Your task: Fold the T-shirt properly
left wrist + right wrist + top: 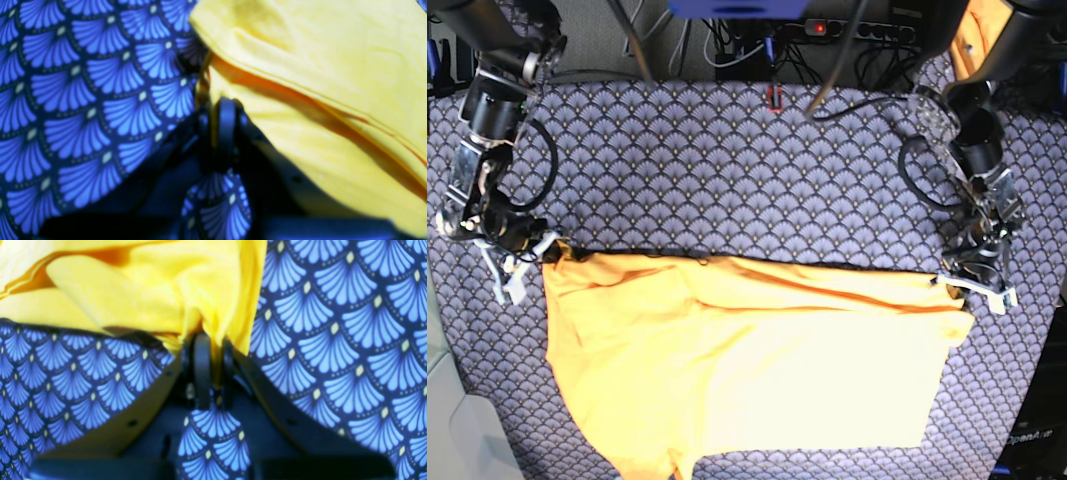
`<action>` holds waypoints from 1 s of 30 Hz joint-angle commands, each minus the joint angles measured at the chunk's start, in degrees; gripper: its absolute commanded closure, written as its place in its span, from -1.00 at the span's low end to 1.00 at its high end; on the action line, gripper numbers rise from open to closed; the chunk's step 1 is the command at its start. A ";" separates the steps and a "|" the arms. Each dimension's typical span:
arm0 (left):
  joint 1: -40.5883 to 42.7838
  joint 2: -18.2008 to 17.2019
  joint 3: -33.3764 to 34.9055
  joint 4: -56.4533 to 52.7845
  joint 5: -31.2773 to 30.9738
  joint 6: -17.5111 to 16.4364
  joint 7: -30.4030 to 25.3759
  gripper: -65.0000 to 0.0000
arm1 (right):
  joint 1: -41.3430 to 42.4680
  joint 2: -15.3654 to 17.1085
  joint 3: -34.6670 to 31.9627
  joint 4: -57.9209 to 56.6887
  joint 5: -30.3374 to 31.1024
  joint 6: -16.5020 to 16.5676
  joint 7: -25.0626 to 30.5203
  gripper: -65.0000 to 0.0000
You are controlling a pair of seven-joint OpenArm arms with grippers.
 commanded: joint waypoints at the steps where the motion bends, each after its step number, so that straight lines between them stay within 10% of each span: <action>1: -0.86 -0.26 0.18 0.28 0.79 0.08 3.13 1.00 | 0.63 0.99 0.13 0.70 -0.57 0.19 -0.60 0.84; 19: 6.70 1.32 0.71 25.86 0.79 -0.62 22.03 1.00 | -10.18 1.78 0.30 17.31 -0.31 0.19 -2.27 0.92; 30: 14.26 1.50 0.36 36.32 0.87 -7.39 30.11 1.00 | -21.08 1.61 0.74 27.95 -0.22 0.19 -3.33 0.92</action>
